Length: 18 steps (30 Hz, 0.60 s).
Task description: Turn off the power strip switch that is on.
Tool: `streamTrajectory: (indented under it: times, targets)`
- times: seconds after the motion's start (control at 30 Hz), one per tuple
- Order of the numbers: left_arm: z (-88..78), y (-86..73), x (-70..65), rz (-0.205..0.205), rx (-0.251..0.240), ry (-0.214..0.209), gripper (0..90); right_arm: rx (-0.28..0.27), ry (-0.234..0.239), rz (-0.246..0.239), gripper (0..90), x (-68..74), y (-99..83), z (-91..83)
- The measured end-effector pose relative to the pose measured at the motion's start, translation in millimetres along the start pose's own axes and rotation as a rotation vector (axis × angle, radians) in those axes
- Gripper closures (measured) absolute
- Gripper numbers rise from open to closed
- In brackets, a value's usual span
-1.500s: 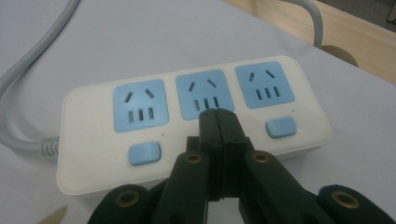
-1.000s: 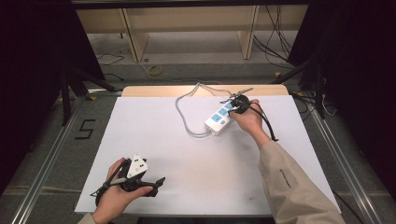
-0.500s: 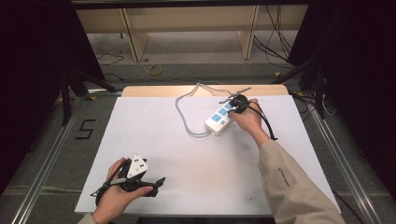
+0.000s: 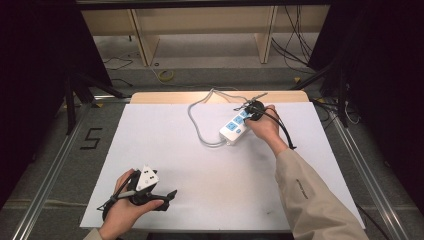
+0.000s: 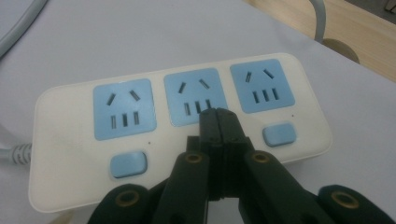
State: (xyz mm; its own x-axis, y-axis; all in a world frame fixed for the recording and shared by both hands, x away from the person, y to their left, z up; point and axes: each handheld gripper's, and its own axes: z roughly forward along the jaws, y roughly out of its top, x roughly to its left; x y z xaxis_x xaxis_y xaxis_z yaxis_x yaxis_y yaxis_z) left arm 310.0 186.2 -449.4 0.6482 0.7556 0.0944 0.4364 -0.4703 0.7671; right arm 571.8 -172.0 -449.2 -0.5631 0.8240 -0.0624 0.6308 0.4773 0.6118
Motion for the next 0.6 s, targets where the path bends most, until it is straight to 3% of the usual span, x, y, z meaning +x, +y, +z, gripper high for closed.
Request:
streamTrajectory:
  times: [0.17, 0.6]
  targets:
    - [0.2, 0.1, -0.4, -0.002, -0.001, -0.001, 9.4, 0.009, -0.012, -0.017, 90.0, 1.6, 1.8, 0.7]
    - [0.4, -0.1, -0.1, -0.001, 0.0, -0.001, 9.5, 0.016, -0.012, -0.002, 90.0, 1.2, 3.4, 1.6]
